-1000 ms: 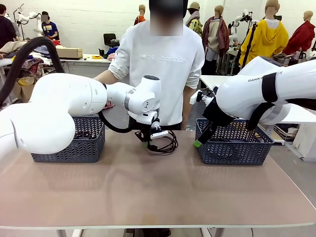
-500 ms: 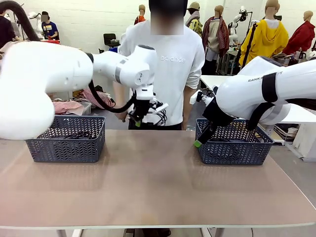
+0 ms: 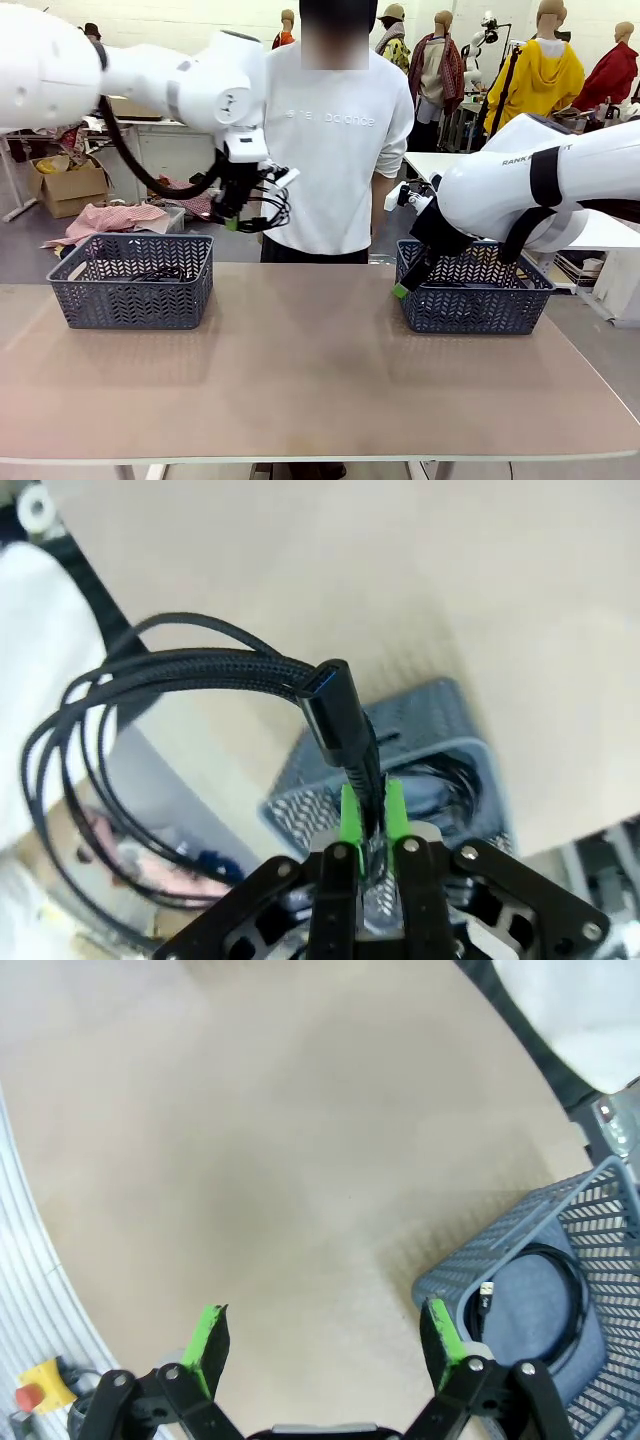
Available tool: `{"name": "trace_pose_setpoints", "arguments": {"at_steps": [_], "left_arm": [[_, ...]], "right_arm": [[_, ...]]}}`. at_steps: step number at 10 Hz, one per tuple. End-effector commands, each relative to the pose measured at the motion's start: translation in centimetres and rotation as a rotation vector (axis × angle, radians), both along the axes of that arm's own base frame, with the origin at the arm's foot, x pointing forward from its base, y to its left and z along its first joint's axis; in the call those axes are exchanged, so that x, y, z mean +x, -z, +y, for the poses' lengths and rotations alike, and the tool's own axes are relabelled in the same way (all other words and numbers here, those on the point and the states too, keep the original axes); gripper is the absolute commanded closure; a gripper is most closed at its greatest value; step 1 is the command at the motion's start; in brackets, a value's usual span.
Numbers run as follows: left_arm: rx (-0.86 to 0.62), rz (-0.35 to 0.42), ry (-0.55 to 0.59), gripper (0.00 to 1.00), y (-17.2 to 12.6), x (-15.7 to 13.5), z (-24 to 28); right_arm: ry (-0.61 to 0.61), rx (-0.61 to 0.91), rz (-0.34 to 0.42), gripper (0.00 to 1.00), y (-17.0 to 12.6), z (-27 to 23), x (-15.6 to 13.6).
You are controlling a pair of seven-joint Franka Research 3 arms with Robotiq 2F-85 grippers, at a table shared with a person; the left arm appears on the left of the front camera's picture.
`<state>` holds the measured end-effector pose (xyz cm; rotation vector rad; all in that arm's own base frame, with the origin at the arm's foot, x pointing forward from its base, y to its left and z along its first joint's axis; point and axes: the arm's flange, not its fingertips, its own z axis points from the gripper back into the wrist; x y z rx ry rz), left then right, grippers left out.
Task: Organize the cables according to human instructions.
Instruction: Pick up a bundle of cables and place it in the basket indicated by the human.
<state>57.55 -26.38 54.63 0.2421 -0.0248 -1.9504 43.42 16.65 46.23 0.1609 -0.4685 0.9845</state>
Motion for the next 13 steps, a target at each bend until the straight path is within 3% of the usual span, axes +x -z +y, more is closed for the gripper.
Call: {"name": "trace_pose_setpoints", "arguments": {"at_steps": [1,5,13], "left_arm": [[-0.010,-0.037,-0.093,1.00,1.0,-3.8,3.9],[-0.050,-0.050,-0.238,1.00,3.2,-5.4,9.9],[-0.109,-0.065,-0.337,1.00,8.0,-1.2,16.7]], "right_arm": [[0.006,-0.012,0.003,0.00,-0.3,0.0,0.2],[0.006,-0.012,0.003,0.00,-0.3,0.0,0.2],[0.006,-0.012,0.003,0.00,-0.3,0.0,0.2]]}}
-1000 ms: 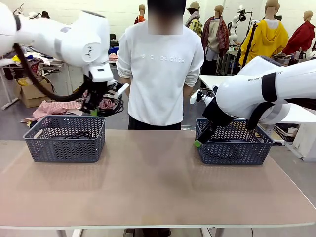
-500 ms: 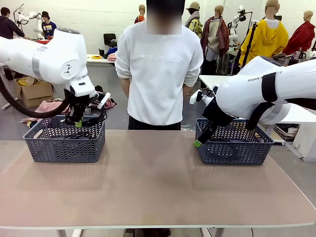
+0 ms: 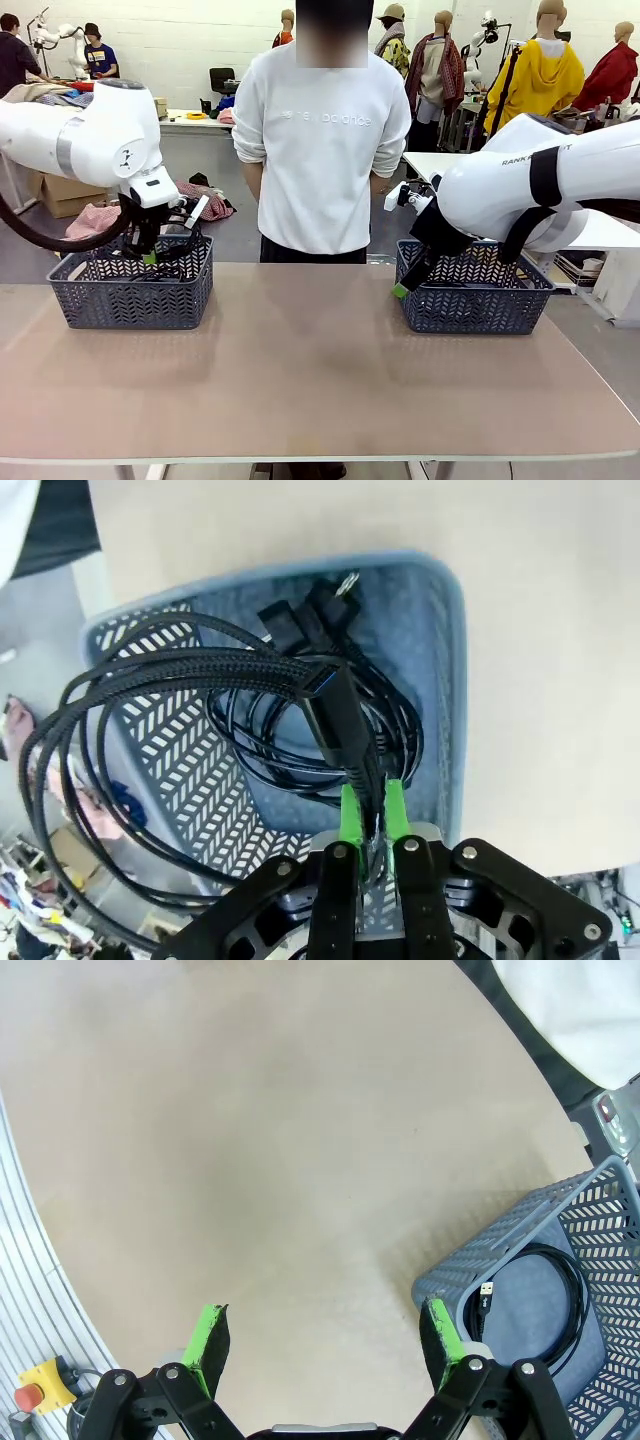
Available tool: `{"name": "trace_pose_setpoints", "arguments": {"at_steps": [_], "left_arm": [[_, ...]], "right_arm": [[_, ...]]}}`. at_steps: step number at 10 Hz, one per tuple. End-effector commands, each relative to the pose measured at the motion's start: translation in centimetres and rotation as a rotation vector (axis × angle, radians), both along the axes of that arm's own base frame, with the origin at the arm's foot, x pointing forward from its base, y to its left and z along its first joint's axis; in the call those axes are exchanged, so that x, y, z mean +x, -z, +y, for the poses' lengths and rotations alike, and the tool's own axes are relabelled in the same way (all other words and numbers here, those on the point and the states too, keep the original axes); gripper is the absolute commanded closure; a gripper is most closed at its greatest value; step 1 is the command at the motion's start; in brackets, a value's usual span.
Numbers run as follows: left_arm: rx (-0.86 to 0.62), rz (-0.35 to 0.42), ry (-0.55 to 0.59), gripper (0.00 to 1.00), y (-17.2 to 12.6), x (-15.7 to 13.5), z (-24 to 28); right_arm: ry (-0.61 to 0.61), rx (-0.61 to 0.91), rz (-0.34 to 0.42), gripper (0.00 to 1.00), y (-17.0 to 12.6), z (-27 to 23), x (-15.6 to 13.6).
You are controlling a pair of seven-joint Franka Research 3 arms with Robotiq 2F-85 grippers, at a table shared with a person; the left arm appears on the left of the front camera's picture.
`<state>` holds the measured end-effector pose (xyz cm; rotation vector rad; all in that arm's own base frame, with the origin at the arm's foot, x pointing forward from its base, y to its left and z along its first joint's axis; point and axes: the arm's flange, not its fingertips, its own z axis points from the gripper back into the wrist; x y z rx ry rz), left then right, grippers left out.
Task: Organize the cables according to human instructions.
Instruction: Pick up a bundle of cables and place it in the basket indicated by the human.
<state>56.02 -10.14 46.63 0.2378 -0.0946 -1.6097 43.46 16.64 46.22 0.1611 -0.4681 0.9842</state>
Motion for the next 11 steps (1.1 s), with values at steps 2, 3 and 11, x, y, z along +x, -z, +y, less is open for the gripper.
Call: {"name": "trace_pose_setpoints", "arguments": {"at_steps": [2,3,11], "left_arm": [[-0.041,-0.029,-0.051,1.00,0.7,1.5,1.0],[-0.038,-0.028,-0.059,1.00,1.0,1.9,1.1],[-0.092,-0.023,-0.086,0.47,1.0,2.4,1.0]], "right_arm": [[0.006,-0.012,0.002,0.00,-0.3,0.0,0.1],[0.006,-0.012,0.002,0.00,-0.3,0.0,0.1],[0.006,-0.012,0.002,0.00,-0.3,0.0,0.1]]}}
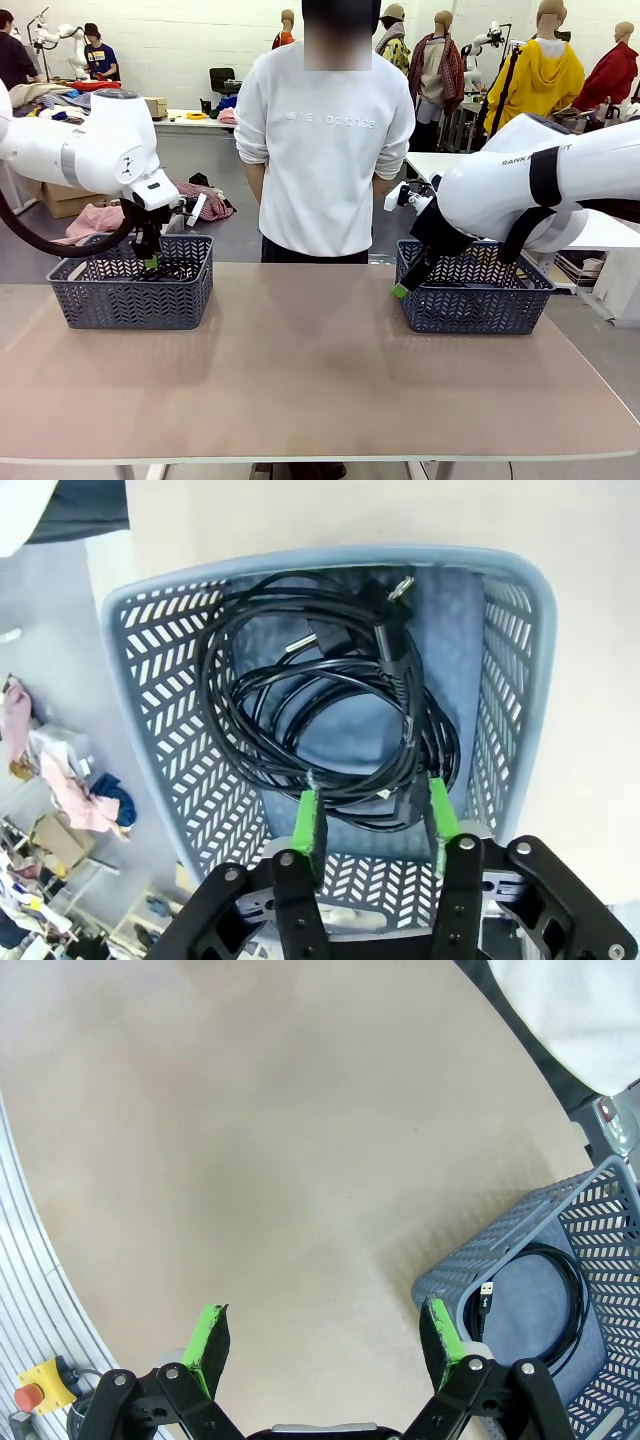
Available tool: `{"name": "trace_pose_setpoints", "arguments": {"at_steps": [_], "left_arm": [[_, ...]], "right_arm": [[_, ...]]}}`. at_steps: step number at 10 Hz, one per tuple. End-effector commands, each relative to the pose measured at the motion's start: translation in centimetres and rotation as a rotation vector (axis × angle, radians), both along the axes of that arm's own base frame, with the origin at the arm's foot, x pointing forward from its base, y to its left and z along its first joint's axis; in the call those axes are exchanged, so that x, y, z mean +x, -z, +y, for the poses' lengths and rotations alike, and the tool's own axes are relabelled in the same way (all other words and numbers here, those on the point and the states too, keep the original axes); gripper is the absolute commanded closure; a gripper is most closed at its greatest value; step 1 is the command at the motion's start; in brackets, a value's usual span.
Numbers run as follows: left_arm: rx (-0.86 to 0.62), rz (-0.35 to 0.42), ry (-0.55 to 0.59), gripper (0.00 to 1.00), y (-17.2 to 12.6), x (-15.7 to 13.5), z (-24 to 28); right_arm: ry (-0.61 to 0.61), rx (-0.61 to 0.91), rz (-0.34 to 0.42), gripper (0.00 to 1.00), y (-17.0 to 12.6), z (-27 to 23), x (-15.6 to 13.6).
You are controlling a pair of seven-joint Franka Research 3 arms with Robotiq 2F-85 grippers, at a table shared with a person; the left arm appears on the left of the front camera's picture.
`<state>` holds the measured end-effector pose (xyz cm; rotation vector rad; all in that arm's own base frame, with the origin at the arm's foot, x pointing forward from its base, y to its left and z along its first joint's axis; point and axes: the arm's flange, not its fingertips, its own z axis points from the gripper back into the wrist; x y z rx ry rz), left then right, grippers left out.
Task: Organize the cables according to human instructions.
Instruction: Pick up a bundle of cables and place it in the basket indicated by the human.
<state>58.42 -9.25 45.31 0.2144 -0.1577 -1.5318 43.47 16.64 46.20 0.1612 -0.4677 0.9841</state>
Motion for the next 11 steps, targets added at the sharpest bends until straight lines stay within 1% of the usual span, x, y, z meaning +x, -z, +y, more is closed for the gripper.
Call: {"name": "trace_pose_setpoints", "arguments": {"at_steps": [1,2,3,4,5,9,10,11], "left_arm": [[-0.038,0.017,-0.016,0.12,-0.34,0.11,0.02],[-0.041,0.023,-0.017,0.28,-0.35,0.16,-0.01],[-0.051,0.027,-0.015,0.00,-0.43,0.12,-0.03],[-0.057,0.031,-0.014,0.08,-0.44,0.10,-0.05],[-0.064,0.036,-0.010,0.00,-0.39,0.10,-0.06],[-0.109,0.047,-0.005,0.00,-0.43,0.34,-0.14],[-0.116,0.070,-0.047,0.00,-0.30,0.33,0.00],[-0.074,0.032,-0.021,0.00,-0.08,0.02,-0.48]], "right_arm": [[0.006,-0.012,0.002,0.00,-0.30,0.00,0.13],[0.006,-0.012,0.002,0.00,-0.30,0.00,0.13],[0.006,-0.012,0.002,0.00,-0.30,0.00,0.13],[0.006,-0.012,0.002,0.00,-0.30,0.00,0.13],[0.006,-0.012,0.002,0.00,-0.30,0.00,0.13],[0.006,-0.012,0.002,0.00,-0.30,0.00,0.13],[0.006,-0.012,0.002,0.00,-0.30,0.00,0.13],[0.006,-0.012,0.002,0.00,-0.30,0.00,0.13]]}}
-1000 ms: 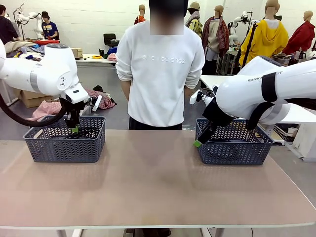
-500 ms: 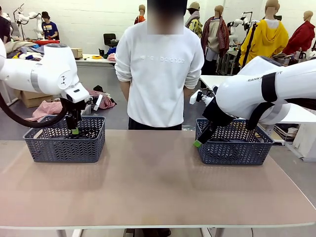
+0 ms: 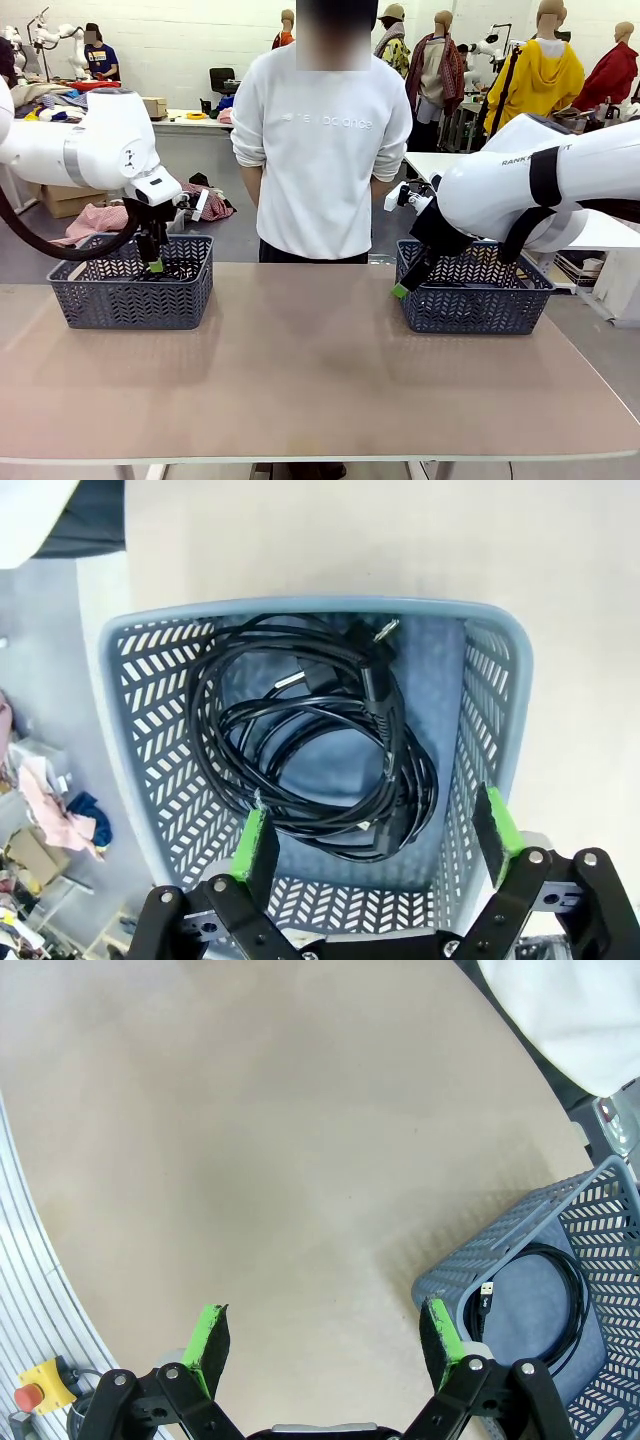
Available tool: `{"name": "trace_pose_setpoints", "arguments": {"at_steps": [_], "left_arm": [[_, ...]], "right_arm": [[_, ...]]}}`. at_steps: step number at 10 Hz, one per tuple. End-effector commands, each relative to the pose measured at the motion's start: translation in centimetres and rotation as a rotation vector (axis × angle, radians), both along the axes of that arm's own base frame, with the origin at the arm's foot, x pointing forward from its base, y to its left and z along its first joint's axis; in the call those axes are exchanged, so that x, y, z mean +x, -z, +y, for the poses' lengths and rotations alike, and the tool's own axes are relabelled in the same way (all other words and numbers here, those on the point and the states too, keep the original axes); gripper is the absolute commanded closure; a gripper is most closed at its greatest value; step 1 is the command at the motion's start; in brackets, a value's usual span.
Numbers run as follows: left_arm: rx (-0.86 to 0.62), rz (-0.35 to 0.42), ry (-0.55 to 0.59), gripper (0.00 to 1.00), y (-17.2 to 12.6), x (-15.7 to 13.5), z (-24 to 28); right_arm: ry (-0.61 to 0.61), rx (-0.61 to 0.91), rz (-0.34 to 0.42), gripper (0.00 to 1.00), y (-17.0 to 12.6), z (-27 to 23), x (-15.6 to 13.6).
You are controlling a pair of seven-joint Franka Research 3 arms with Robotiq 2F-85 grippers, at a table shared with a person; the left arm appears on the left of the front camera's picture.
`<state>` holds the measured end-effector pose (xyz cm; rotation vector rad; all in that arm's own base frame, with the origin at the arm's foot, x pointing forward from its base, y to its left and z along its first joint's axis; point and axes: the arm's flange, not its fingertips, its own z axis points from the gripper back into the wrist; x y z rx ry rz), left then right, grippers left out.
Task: Organize the cables according to human instructions.
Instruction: Pick up a bundle of cables and place it in the basket indicated by the human.
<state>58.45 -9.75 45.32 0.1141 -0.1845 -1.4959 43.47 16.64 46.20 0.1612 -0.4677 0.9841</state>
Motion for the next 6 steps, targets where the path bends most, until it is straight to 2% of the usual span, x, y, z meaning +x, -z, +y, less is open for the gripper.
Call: {"name": "trace_pose_setpoints", "arguments": {"at_steps": [1,6], "left_arm": [[0.012,-0.012,0.008,0.00,-0.06,-0.01,0.02],[0.012,-0.012,0.008,0.00,-0.06,-0.01,0.02]], "right_arm": [[0.005,-0.012,0.002,0.00,-0.30,0.01,0.13],[0.005,-0.012,0.002,0.00,-0.30,0.01,0.13]]}}
